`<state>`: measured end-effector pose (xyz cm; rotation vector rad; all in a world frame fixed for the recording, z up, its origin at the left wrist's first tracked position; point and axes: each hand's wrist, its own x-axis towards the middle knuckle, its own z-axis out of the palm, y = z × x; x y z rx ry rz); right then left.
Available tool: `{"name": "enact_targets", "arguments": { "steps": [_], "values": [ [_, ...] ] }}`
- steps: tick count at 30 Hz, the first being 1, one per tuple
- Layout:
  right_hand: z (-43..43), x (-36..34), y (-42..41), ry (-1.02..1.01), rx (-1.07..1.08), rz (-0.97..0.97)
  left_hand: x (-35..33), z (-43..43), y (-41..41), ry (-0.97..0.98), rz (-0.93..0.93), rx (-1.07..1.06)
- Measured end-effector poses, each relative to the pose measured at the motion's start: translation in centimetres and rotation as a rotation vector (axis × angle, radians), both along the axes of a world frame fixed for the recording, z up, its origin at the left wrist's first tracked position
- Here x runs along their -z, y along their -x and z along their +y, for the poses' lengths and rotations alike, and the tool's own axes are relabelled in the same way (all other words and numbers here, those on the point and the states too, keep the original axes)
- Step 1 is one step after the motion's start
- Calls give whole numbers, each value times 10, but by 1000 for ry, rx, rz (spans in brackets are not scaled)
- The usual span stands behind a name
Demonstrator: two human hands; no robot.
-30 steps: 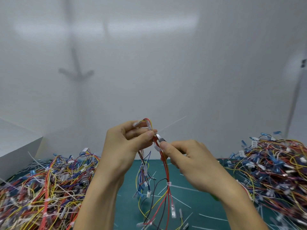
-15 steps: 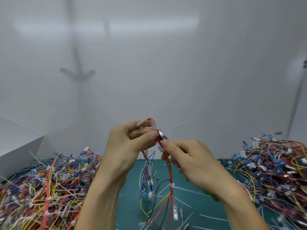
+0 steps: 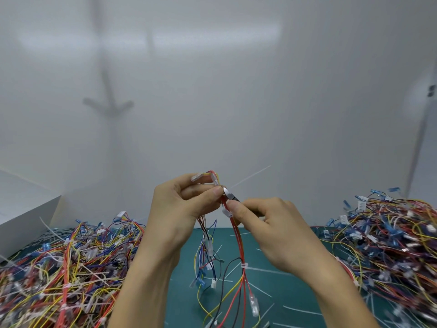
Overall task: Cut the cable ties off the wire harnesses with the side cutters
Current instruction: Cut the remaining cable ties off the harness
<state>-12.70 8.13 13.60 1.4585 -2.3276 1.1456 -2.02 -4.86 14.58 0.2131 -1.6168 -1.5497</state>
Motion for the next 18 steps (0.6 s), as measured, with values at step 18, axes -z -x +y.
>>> {"name": "enact_targets", "arguments": {
  "steps": [18],
  "values": [
    [-3,2,-2,-12,-129,-217,0,0,-1,-8,-5,11]
  ]
}}
